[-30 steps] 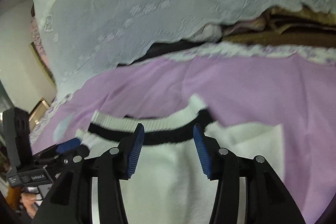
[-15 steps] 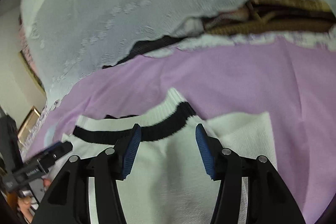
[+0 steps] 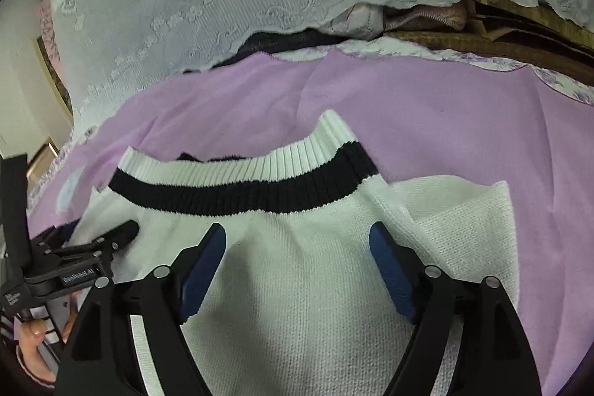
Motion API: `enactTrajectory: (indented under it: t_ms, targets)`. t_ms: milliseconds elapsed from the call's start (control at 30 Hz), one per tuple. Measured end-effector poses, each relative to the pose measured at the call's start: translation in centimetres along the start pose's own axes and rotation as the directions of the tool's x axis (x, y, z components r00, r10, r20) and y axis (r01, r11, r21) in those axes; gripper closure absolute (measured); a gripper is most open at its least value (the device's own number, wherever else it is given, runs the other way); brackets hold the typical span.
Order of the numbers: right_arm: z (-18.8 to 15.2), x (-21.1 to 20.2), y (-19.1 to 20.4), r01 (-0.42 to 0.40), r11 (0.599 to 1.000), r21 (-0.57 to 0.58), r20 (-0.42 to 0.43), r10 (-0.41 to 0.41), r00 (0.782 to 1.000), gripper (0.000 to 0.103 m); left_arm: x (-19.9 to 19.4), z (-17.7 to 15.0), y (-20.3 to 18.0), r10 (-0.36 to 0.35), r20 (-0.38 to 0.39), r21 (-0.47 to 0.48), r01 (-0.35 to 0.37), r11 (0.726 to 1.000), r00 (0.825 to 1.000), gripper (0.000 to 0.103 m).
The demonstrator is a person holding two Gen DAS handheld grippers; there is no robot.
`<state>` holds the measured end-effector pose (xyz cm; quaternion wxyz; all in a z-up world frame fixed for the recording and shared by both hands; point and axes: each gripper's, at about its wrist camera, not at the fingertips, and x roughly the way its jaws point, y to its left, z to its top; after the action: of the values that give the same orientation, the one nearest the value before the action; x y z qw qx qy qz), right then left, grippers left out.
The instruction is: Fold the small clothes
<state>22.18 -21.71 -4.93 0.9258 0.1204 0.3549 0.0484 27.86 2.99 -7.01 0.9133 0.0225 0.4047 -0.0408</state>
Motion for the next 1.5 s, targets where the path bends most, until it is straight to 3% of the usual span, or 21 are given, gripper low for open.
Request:
enactTrajectory:
  t_ms: [400,567,833,1133,1500]
  targets:
    - [-2.2,-3.8,2.0,0.079,0.994,-0.077,0.101,-0.071,0.992,0.019,-2.6,-1.4,-0.3,0.01,0.057,-0.016,-0.009,1.0,0.998,0.004]
    - [-3.3,-3.4,2.3,0.089,0.991,-0.104,0.013,-0.088,0.996,0.012,-3.5,-2.5,-0.5,0.009,0.059,-0.023,-0.008,1.0,0.998,0.005]
    - [-5.6,-4.4,4.7,0.164,0.959,-0.233,-0.002,-0.169,0.986,0.004,-5.6,-4.9,-1.3,0.013,0.068,-0.002,-0.013,1.0,0.998,0.005]
    - [-7.8,-6.1,4.1,0.154,0.964,-0.217,-0.05,-0.169,0.984,0.004,-8.7,-7.9,-2.2,0.027,0.094,0.02,-0.029,0.999,0.995,0.005]
    - [-10.1,-8.7,3.3,0.15,0.973,-0.178,-0.059,-0.162,0.985,0.004,-10.2,-10.5,-1.8,0.038,0.05,0.004,-0.038,0.999,0.998,0.005]
